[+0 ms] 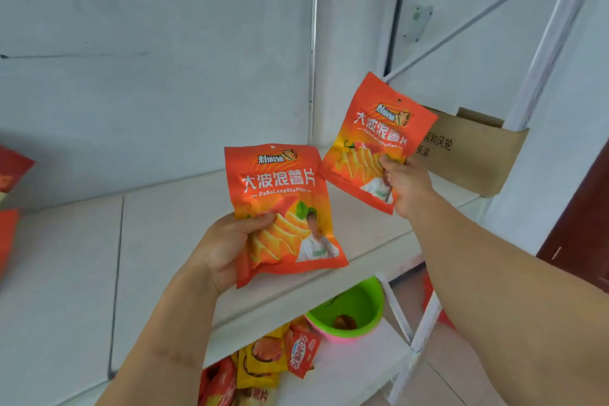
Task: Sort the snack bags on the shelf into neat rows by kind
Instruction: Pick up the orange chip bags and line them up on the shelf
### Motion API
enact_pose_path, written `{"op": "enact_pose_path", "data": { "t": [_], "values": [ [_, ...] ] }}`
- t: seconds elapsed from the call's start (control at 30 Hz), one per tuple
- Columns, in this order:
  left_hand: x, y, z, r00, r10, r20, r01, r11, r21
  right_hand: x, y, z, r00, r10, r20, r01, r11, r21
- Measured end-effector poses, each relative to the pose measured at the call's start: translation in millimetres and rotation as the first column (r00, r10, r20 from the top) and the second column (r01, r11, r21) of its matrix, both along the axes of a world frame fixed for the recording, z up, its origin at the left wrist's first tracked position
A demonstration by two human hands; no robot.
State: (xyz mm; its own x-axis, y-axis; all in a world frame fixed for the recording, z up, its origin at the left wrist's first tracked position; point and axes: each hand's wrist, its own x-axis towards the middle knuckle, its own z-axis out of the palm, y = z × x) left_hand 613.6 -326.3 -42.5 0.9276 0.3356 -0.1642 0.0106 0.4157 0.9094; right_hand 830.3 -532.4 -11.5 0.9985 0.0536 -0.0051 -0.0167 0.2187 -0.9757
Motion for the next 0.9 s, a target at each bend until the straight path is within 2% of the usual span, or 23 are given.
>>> {"op": "enact_pose_path", "data": {
  "t": [0.1, 0.27, 0.5, 0.63, 0.9],
  "values": [
    [40.4, 1.6, 1.8, 0.998, 0.055, 0.010, -0.055, 0.998, -0.020, 39.9, 4.9, -3.4, 0.998, 0.035, 0.043, -0.033, 0.999, -0.036],
    [97.3, -6.0, 14.5, 0.998, 0.053, 0.033, -0.053, 0.999, 0.004, 101.3, 8.4, -5.5, 0.993, 0.074, 0.091, -0.063, 0.992, -0.112],
    [174.8, -32.5, 17.7, 0.998, 0.068, 0.011, -0.068, 0.997, 0.045, 185.5, 4.6, -6.0, 0.969, 0.241, 0.059, -0.230, 0.962, -0.146],
    [216.8, -48.6, 11.3, 0.993, 0.120, -0.010, -0.119, 0.991, 0.058, 231.6, -2.0, -7.2, 0.944, 0.320, 0.082, -0.307, 0.941, -0.145],
    [275.9, -81.0, 5.7, 0.974, 0.228, -0.017, -0.227, 0.973, 0.042, 295.6, 4.8, -12.8, 0.888, 0.458, 0.034, -0.445, 0.876, -0.186]
  ]
}}
